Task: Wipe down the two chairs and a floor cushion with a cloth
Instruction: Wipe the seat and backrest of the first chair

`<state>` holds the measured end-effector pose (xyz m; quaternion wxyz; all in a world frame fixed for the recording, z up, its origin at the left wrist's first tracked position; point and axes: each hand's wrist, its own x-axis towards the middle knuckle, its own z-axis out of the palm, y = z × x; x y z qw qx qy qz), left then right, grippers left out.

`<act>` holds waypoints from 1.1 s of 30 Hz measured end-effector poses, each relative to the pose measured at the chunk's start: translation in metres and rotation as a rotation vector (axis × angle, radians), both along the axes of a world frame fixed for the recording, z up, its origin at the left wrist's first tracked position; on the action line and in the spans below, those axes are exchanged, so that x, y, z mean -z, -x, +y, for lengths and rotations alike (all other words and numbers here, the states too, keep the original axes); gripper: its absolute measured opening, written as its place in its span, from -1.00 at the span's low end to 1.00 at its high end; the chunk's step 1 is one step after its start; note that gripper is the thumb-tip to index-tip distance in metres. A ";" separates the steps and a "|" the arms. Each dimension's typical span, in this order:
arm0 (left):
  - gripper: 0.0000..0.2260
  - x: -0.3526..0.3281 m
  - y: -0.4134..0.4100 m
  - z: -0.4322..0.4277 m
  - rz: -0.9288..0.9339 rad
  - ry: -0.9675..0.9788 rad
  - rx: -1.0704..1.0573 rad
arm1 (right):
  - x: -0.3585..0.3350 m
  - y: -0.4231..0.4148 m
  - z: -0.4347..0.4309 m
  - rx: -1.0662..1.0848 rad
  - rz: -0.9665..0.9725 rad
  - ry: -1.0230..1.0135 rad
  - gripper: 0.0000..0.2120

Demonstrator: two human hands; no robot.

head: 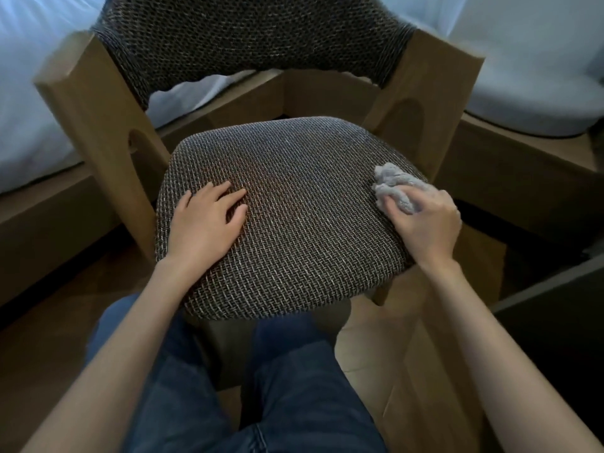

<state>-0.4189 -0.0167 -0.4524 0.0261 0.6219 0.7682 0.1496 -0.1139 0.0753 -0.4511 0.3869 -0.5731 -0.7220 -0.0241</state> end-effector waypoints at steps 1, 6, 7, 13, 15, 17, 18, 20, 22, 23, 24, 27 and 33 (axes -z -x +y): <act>-0.60 0.000 0.000 -0.003 -0.005 -0.009 -0.012 | 0.001 0.006 -0.006 0.008 0.018 -0.005 -0.75; -0.62 0.003 0.002 -0.027 -0.097 -0.099 -0.047 | 0.012 0.052 -0.072 -0.149 0.050 -0.075 -0.81; -0.64 0.004 0.003 -0.032 -0.127 -0.124 -0.050 | 0.014 0.065 -0.085 -0.184 0.053 -0.081 -0.83; -0.69 0.009 0.009 -0.055 -0.270 -0.219 -0.041 | 0.018 0.135 -0.134 -0.455 0.044 -0.145 -0.81; -0.70 0.009 0.009 -0.057 -0.299 -0.232 -0.040 | 0.015 0.132 -0.126 -0.484 -0.013 -0.169 -0.80; -0.71 0.009 0.009 -0.058 -0.318 -0.239 -0.042 | 0.011 0.111 -0.100 -0.386 -0.063 -0.140 -0.80; -0.71 0.009 0.009 -0.058 -0.321 -0.240 -0.044 | 0.007 0.097 -0.085 -0.298 -0.069 -0.109 -0.80; -0.71 0.008 0.009 -0.056 -0.308 -0.243 -0.056 | 0.000 0.078 -0.059 -0.172 -0.038 -0.028 -0.79; -0.70 0.007 0.009 -0.050 -0.275 -0.226 -0.065 | -0.002 0.081 -0.054 -0.189 -0.039 0.020 -0.79; -0.69 0.006 0.010 -0.046 -0.253 -0.206 -0.067 | -0.001 0.089 -0.058 -0.244 -0.071 0.012 -0.83; -0.68 0.006 0.011 -0.041 -0.229 -0.183 -0.070 | 0.002 0.099 -0.063 -0.322 -0.102 -0.001 -0.85; -0.65 0.006 0.016 -0.022 -0.164 -0.122 -0.088 | 0.007 0.121 -0.063 -0.518 -0.111 0.004 -0.81; -0.63 0.003 0.037 0.022 -0.139 -0.062 -0.130 | 0.007 0.180 0.043 -0.478 -0.224 0.063 -0.68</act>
